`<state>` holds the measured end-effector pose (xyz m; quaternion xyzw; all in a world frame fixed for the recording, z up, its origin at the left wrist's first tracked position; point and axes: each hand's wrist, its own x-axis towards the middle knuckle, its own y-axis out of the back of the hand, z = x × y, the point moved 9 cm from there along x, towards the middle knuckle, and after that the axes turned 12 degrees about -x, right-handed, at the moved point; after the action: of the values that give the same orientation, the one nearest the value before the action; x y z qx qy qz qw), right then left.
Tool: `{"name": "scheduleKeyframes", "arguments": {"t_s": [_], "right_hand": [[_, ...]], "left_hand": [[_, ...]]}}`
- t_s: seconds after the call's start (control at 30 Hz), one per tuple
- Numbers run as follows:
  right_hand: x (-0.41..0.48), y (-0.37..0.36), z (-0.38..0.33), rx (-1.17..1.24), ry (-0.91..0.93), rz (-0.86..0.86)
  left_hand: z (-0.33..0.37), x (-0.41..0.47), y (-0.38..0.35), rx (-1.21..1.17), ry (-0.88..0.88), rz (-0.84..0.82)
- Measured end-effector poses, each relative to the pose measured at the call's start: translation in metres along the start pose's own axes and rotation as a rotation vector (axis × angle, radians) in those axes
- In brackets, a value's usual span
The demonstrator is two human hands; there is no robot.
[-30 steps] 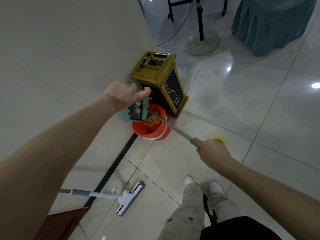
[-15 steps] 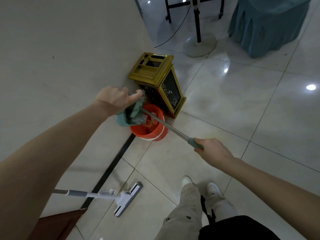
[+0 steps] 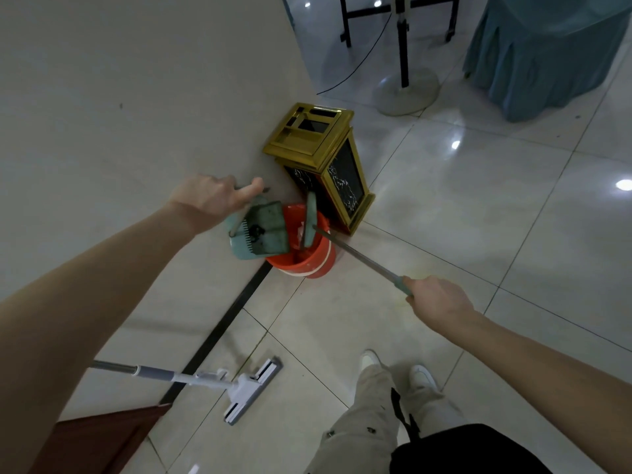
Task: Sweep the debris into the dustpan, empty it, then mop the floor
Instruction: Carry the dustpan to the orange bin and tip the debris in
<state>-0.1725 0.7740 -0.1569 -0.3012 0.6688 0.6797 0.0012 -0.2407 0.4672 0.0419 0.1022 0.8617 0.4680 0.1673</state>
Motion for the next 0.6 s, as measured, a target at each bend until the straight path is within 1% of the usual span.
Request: {"name": "scheduleKeyframes", "arguments": {"t_s": [0.07, 0.2, 0.3, 0.43, 0.6], "right_hand": [[-0.002, -0.003, 0.006, 0.012, -0.001, -0.003], [-0.008, -0.006, 0.011, 0.090, 0.007, 0.010], [-0.012, 0.003, 0.010, 0.133, 0.025, 0.036], [-0.010, 0.028, 0.005, 0.144, 0.089, 0.060], [-0.003, 0.068, -0.020, 0.082, 0.203, 0.093]], "left_hand": [[-0.005, -0.010, 0.003, -0.062, 0.012, 0.029], [-0.015, -0.028, 0.003, -0.097, 0.068, 0.033], [-0.030, -0.045, 0.010, -0.157, 0.113, 0.086], [-0.056, -0.078, 0.017, -0.185, 0.240, 0.158], [-0.069, -0.133, 0.014, -0.204, 0.389, 0.124]]}}
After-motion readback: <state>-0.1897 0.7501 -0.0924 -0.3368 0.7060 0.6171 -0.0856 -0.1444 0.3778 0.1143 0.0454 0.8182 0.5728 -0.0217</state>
